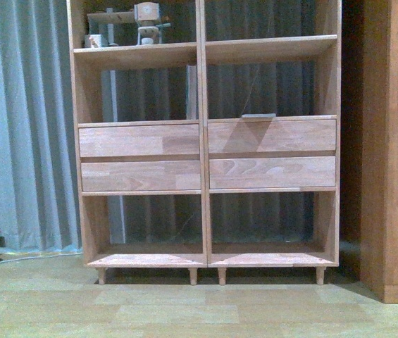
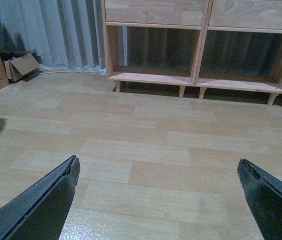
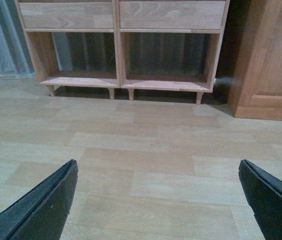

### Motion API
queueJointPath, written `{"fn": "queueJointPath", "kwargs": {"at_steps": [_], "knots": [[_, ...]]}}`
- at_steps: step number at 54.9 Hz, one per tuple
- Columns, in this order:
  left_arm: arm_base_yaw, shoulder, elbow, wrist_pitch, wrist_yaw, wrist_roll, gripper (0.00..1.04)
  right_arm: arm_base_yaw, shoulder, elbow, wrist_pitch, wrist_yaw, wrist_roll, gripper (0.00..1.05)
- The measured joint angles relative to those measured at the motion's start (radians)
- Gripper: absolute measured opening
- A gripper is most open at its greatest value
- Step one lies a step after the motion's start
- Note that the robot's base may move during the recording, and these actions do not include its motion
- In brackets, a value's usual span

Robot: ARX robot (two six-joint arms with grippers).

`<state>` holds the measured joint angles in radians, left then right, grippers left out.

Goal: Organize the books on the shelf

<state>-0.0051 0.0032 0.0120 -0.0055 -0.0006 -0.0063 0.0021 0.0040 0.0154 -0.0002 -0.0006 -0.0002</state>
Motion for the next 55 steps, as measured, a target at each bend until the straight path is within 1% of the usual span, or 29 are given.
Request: {"fn": "queueJointPath", "kwargs": {"at_steps": [55], "knots": [[0.000,0.000,0.000,0.000,0.000,0.000,0.98,0.000,0.000,0.000,0.000,0.000,0.000,0.98]]}}
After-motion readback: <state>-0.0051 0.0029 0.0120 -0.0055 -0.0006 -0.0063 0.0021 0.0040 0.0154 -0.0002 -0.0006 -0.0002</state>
